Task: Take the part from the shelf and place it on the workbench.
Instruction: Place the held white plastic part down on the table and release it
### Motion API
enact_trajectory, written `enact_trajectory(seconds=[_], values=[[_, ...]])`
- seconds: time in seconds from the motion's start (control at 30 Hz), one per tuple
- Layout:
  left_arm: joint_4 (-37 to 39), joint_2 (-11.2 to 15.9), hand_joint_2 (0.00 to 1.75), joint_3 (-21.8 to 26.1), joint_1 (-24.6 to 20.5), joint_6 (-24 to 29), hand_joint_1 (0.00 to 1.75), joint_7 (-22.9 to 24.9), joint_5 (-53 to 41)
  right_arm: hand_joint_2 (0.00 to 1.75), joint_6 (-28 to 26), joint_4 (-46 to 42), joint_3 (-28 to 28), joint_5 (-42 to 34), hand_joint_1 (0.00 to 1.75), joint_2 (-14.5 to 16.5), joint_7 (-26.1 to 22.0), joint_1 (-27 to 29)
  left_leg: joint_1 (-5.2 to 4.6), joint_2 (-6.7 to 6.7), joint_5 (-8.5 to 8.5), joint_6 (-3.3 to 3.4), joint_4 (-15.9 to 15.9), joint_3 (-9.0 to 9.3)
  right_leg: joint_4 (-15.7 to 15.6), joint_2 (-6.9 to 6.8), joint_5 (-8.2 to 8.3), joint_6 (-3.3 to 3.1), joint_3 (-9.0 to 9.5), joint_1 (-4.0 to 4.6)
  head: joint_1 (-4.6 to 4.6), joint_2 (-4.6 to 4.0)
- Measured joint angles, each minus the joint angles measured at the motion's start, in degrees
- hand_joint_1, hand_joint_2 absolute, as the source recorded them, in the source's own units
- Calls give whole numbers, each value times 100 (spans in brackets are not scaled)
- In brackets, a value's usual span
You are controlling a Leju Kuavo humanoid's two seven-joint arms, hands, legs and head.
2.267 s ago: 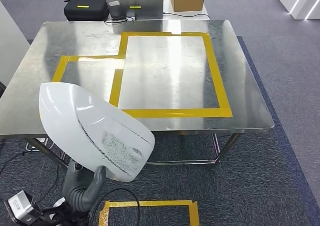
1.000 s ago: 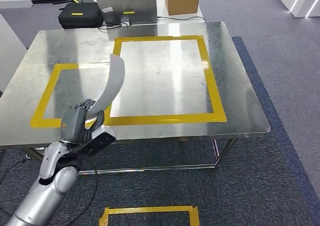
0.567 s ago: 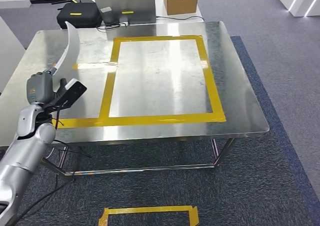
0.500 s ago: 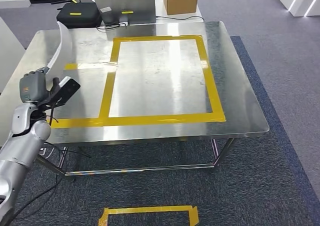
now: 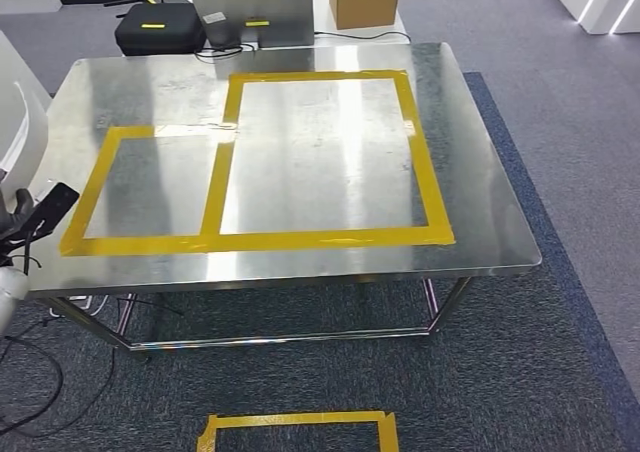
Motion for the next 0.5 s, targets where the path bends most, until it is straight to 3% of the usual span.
enact_trajectory(seconds=[0.17, 0.5], values=[[22, -50, 175, -2, 42, -45, 175, 78, -349, 0, 10, 0, 40, 43, 0, 10, -46, 0, -2, 1, 0, 0, 1, 1, -13, 4, 8, 3, 4, -1, -1, 0], [37, -414, 175, -107, -44, -303, 175, 69, -778, 0, 10, 0, 61, 119, 0, 14, -47, -9, -2, 1, 0, 0, 3, 1, -24, 7, 10, 6, 7, -1, -1, 0]])
